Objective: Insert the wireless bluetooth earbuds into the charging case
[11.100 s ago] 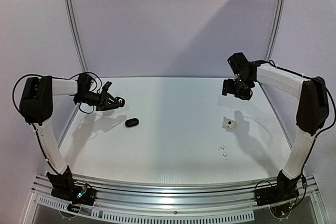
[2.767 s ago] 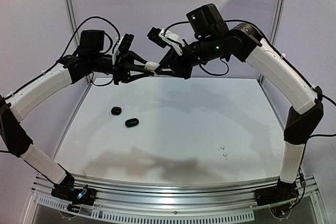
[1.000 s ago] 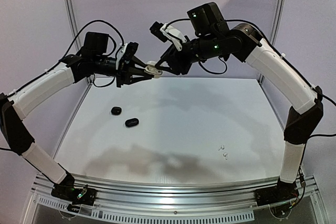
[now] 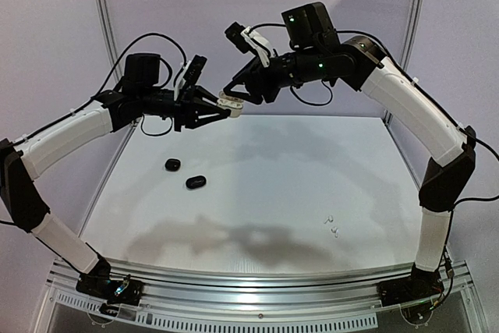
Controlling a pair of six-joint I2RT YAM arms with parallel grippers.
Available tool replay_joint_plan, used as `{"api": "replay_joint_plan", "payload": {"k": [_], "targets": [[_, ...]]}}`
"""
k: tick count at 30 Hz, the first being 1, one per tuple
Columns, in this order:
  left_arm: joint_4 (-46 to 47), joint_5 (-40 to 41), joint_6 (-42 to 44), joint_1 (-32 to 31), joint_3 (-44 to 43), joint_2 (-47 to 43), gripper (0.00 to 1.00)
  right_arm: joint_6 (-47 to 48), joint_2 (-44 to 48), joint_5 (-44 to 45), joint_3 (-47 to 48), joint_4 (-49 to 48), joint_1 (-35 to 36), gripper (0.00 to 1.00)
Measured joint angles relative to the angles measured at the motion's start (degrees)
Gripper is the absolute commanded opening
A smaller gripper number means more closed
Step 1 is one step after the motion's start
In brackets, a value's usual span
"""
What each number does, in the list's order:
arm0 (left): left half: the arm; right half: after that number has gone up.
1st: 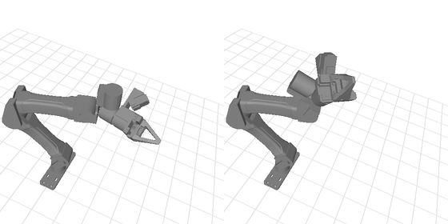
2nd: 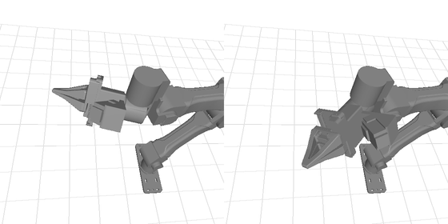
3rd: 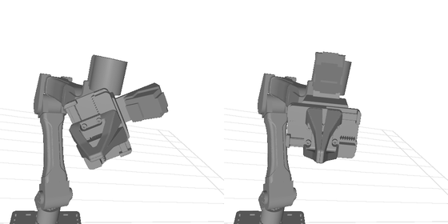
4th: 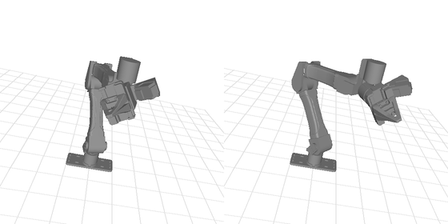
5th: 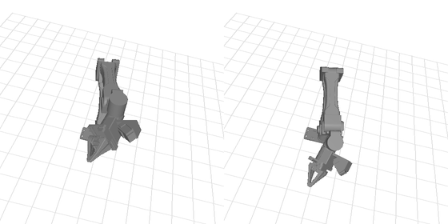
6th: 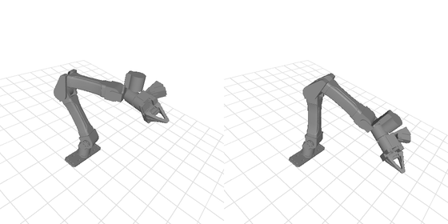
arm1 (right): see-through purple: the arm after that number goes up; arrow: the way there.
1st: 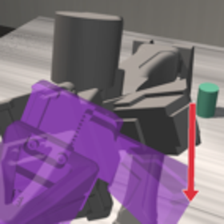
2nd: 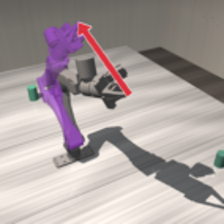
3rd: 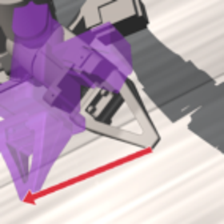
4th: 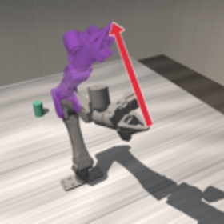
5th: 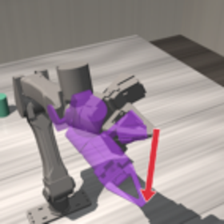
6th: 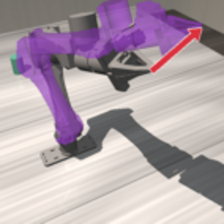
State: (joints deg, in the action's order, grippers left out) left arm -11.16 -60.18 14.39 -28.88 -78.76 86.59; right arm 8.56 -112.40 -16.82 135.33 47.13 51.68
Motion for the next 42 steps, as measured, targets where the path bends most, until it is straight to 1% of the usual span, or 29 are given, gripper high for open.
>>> {"api": "replay_joint_plan", "payload": {"k": [2, 7, 9, 12, 14, 16, 19, 23, 25, 27, 29, 30, 33, 37, 42], "targets": [[0.6, -0.1, -0.9, 0.0, 0.0, 0.0, 0.0, -0.5, 0.0, -0.2, 0.0, -0.2, 0.0, 0.52], [2.1, 0.1, -2.9, 0.0, 0.8, -0.3, 0.0, -2.3, 0.0, 0.0, 0.0, -1.4, -0.4, 0.51], [2.5, 0.1, -3.5, 0.0, 1.2, -0.5, 0.0, -3.2, 0.0, 0.0, -0.1, -2.1, -0.8, 0.52], [3.1, 0.2, -3.8, 0.0, 1.4, -0.7, 0.0, -3.4, 0.3, -1.7, -1.3, -2.5, -1.6, 0.55], [3.4, 0.2, -3.8, 0.0, 1.4, -0.7, 0.0, -3.1, 0.3, -2.9, -2.0, -2.1, -1.8, 0.55], [3.7, 0.2, -3.7, 0.0, 1.4, -0.8, 0.0, -2.9, 0.3, -3.7, -2.6, -1.3, -1.8, 0.49], [3.8, -0.1, -3.5, 0.0, 1.7, -0.8, 0.0, -2.1, 0.3, -4.6, -2.9, -0.4, -1.8, 0.37], [3.9, -0.8, -3.1, 0.0, 1.8, -0.8, 0.0, -2.4, 0.3, -5.4, -3.0, -0.2, -1.9, 0.26], [3.9, -1.0, -2.6, 0.0, 1.8, -0.8, 0.0, -2.3, 0.3, -6.1, -3.0, -0.2, -2.0, 0.25], [3.9, -1.1, -2.1, 0.0, 1.8, -0.8, 0.0, -2.4, 0.3, -6.8, -3.0, -0.2, -2.0, 0.28], [4.0, -1.2, -1.8, 0.0, 1.9, -0.8, 0.0, -2.4, 0.3, -7.4, -3.0, -0.2, -2.1, 0.28], [4.1, -1.3, -1.6, 0.0, 1.9, -0.9, 0.0, -2.3, 0.3, -7.6, -3.0, -0.1, -2.1, 0.24], [4.1, -1.8, -1.1, 0.0, 1.9, -0.9, 0.0, -2.5, 0.3, -7.8, -3.0, 0.0, -2.2, 0.16], [4.5, -2.9, -0.9, 0.0, 1.9, -1.0, 0.0, -2.4, 0.3, -8.2, -3.0, 0.0, -2.3, 0.09], [4.5, -3.8, -0.9, 0.0, 2.4, -1.8, 0.0, -1.8, 0.3, -9.9, -3.0, -0.1, -2.3, 0.07]]}}
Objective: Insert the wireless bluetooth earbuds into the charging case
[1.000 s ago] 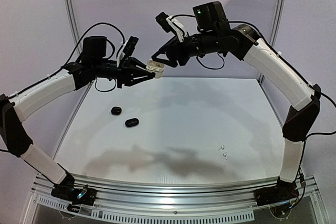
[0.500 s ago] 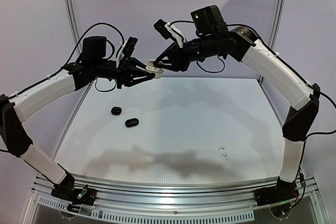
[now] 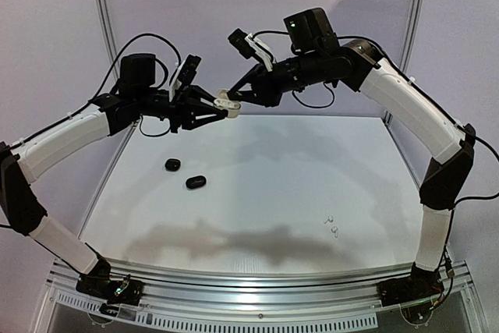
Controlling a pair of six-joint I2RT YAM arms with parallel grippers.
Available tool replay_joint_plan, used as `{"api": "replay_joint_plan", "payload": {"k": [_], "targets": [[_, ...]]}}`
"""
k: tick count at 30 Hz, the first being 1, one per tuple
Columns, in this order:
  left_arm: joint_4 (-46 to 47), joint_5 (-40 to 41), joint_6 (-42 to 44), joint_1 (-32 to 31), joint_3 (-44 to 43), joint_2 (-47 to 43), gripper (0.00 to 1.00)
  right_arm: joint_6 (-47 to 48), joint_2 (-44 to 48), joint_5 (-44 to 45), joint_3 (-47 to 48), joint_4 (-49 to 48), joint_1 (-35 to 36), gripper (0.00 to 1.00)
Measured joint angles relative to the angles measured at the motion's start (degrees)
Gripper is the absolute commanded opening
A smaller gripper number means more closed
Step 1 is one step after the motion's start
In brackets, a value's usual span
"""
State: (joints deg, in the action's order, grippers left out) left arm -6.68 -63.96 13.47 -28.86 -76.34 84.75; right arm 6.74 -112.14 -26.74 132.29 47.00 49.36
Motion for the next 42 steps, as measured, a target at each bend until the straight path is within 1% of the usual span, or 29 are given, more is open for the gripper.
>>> {"api": "replay_joint_plan", "payload": {"k": [1, 6, 7, 8, 18, 21, 23, 29, 32, 33, 35, 36, 38, 40, 42], "targets": [[0.0, 0.0, 0.0, 0.0, 0.0, 0.0, 0.02, 0.0, 0.0, -0.1, -0.1, 0.0, 0.0, 0.07], [-0.3, 0.1, -0.3, 0.2, 0.3, 0.0, 0.33, 0.7, 0.5, -0.7, -2.2, -2.1, -0.1, 0.03], [-0.4, 0.1, -0.5, 0.2, 0.3, 0.0, 0.37, 1.0, 0.8, -0.8, -2.9, -2.7, -0.1, 0.03], [-0.3, 0.1, -0.7, 0.2, 0.3, 0.0, 0.39, 1.1, 1.2, -0.8, -3.5, -3.3, -0.2, 0.03], [1.0, -0.4, -1.9, 0.2, 0.3, 0.0, 0.39, 2.4, 2.1, -0.7, -4.4, -5.5, -0.2, 0.03], [1.1, -0.9, -2.4, 0.2, 0.3, 0.0, 0.33, 2.7, 2.5, -0.7, -4.5, -6.0, -0.2, 0.03], [1.3, -1.2, -2.6, 0.2, 0.3, 0.0, 0.33, 2.8, 2.8, -0.6, -4.5, -6.2, -0.2, 0.03], [2.2, -2.0, -4.2, 0.2, 0.3, 0.0, 0.42, 3.7, 3.3, -0.7, -4.5, -6.5, -0.2, 0.02], [3.1, -2.8, -5.1, 0.2, 0.2, 0.1, 0.43, 4.1, 3.3, -0.5, -4.5, -6.5, -0.2, 0.02], [3.3, -3.1, -5.6, 0.2, 0.1, 0.1, 0.4, 4.2, 3.3, -0.4, -4.5, -6.5, -0.2, 0.02], [4.4, -3.5, -7.3, 0.2, -0.1, 0.2, 0.29, 4.5, 3.3, -0.2, -4.5, -6.5, -0.2, 0.02], [5.0, -3.6, -8.0, 0.2, -0.2, 0.3, 0.27, 4.6, 3.3, -0.1, -4.5, -6.5, -0.2, 0.02], [6.0, -3.7, -9.1, 0.2, -0.5, 0.4, 0.26, 4.9, 3.3, 0.1, -4.5, -6.6, -0.2, 0.02], [6.5, -3.8, -9.7, 0.2, -0.6, 0.5, 0.22, 5.1, 3.3, 0.2, -4.5, -7.0, -0.2, 0.02], [6.6, -4.0, -10.2, 0.2, -0.6, 0.6, 0.23, 5.3, 3.3, 0.2, -4.5, -7.1, -0.2, 0.01]]}}
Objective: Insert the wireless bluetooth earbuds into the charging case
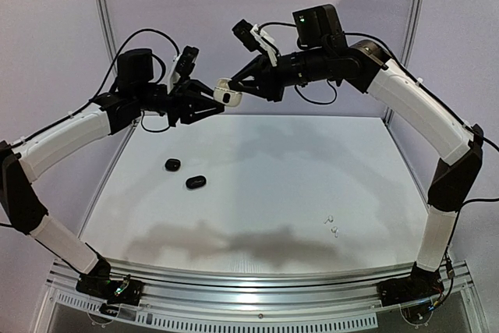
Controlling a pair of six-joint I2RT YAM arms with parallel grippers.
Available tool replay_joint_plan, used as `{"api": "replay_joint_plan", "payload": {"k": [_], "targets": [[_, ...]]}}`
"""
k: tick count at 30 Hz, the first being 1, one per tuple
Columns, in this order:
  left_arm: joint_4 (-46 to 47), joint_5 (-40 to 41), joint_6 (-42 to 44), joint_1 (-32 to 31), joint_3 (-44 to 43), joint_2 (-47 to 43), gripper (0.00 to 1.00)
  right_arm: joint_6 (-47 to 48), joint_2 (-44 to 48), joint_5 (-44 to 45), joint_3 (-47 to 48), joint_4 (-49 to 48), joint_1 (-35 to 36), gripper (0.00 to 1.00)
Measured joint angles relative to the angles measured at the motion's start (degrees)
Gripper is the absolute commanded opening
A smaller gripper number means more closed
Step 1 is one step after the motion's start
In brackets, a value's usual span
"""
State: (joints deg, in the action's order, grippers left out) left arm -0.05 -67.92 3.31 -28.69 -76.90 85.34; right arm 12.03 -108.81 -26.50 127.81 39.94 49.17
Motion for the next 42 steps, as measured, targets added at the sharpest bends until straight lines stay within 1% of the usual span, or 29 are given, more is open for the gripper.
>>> {"api": "replay_joint_plan", "payload": {"k": [4, 6, 10, 13, 14, 18, 21, 23, 26, 31, 36, 42], "targets": [[0.2, -0.3, -0.3, 0.1, 0.0, 0.3, 0.39, 0.3, 0.0, 0.1, 0.0, -0.1, 0.0, 0.01], [0.3, -0.9, -0.5, 0.1, -0.1, 0.3, 0.43, 0.3, 0.0, 0.4, 0.0, -0.1, 0.0, 0.01], [0.4, -1.6, -0.4, 0.1, -0.2, 0.3, 0.44, 0.6, 0.0, 0.9, 0.0, -0.2, 0.0, 0.01], [0.4, -2.2, -0.6, 0.1, -0.6, 0.7, 0.37, 1.0, 0.0, 1.4, 0.0, -0.3, 0.1, 0.01], [0.5, -2.2, -0.7, 0.1, -0.7, 0.8, 0.37, 1.2, 0.0, 1.7, 0.0, -0.5, 0.2, 0.01], [0.5, -2.3, -1.0, 0.1, -0.7, 1.2, 0.42, 2.5, 0.0, 2.8, 0.0, -1.2, 0.5, 0.01], [0.5, -2.0, -1.5, 0.2, -0.9, 1.4, 0.5, 3.6, 0.0, 4.3, -0.1, -2.0, 1.1, 0.01], [0.4, -1.2, -2.2, 0.5, -0.9, 1.5, 0.53, 4.4, 0.2, 5.2, -0.8, -3.1, 1.5, 0.02], [0.7, -0.9, -4.0, 1.5, -0.9, 1.8, 0.52, 5.2, 0.8, 6.1, -3.1, -4.6, 1.7, 0.02], [1.3, -2.1, -5.6, 3.5, -0.9, 3.0, 0.47, 6.3, 1.0, 6.7, -4.6, -5.9, 1.8, 0.02], [2.3, -4.0, -5.4, 3.5, -0.9, 3.2, 0.43, 6.8, 1.3, 6.7, -4.6, -7.3, 1.8, 0.02], [3.5, -5.0, -5.2, 3.5, -0.9, 3.2, 0.42, 7.4, 1.3, 6.7, -4.6, -7.9, 1.8, 0.02]]}}
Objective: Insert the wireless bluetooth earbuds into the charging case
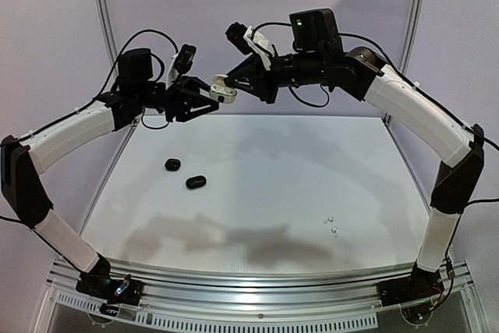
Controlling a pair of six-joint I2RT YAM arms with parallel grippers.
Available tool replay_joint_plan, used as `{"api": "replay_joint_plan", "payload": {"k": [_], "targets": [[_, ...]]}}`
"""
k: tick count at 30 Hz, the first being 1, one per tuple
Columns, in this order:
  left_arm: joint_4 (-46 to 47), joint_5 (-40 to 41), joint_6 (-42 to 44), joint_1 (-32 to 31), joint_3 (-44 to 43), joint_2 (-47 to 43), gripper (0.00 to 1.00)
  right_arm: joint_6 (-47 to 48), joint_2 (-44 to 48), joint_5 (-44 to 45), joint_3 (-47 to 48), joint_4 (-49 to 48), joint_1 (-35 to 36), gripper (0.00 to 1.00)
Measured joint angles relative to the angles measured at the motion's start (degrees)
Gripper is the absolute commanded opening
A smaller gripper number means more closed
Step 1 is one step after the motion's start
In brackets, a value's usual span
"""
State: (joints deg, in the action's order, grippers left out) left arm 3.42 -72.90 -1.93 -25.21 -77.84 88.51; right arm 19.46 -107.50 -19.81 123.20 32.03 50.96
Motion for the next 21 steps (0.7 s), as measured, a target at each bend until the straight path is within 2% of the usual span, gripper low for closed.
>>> {"api": "replay_joint_plan", "payload": {"k": [4, 8, 12, 14, 16, 21], "targets": [[1.0, -0.2, 0.0, 0.0, 0.0, 0.0, 0.45, 0.2, 0.0, 0.0, 0.0, 0.0, 0.0, 0.02], [1.5, -0.5, -0.1, -0.2, 0.0, 0.0, 0.36, 0.2, 0.0, 0.0, 0.0, 0.0, 0.0, 0.01], [1.5, -0.5, 0.2, -0.3, 0.0, 0.0, 0.31, 0.2, 0.0, 0.0, 0.0, 0.0, 0.0, 0.01], [1.5, -0.5, 0.2, -0.3, 0.0, 0.0, 0.34, 0.2, 0.0, 0.0, 0.0, 0.0, 0.0, 0.01], [1.5, -0.5, 0.4, -0.4, 0.0, 0.0, 0.43, 0.2, 0.0, -0.1, 0.0, 0.0, 0.0, 0.01], [1.5, -0.7, 0.2, -0.5, 0.0, 0.0, 0.47, 0.2, 0.0, 0.0, 0.0, 0.0, 0.1, 0.01]]}}
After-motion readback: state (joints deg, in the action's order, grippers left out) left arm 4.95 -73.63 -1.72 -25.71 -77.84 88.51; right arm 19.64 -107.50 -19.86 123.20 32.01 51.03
